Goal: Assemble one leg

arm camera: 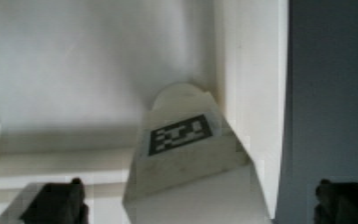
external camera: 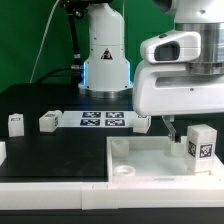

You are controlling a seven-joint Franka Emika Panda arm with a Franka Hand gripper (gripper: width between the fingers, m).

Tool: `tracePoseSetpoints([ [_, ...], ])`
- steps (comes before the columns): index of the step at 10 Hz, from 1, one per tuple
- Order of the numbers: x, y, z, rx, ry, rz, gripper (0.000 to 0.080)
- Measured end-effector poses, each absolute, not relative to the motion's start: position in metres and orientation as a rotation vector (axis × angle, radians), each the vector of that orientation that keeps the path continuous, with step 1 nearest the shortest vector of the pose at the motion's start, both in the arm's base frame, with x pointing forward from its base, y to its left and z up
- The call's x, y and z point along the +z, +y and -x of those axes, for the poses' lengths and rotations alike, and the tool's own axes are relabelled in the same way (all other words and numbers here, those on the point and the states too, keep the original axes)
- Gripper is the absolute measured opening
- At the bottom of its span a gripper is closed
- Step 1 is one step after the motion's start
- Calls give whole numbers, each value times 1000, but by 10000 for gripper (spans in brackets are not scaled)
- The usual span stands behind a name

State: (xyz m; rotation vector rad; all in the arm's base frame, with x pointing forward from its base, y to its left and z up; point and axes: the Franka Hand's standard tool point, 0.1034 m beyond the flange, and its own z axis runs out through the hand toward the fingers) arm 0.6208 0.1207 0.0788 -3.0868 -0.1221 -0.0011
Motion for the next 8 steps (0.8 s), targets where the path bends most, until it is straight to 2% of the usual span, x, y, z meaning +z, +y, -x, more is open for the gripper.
tracePoseSetpoints([
  [1, 79, 119, -621, -3, -144, 3085, 649],
  [3, 78, 119, -621, -1, -138, 3086, 373],
  [4, 78, 119, -621, -1, -128, 3085, 373],
  [5, 78, 119, -621, 1, -64, 3087, 291],
  [6, 78, 118, -621, 2, -48, 3087, 291],
  [8, 78, 118, -621, 14, 451, 3053, 291],
])
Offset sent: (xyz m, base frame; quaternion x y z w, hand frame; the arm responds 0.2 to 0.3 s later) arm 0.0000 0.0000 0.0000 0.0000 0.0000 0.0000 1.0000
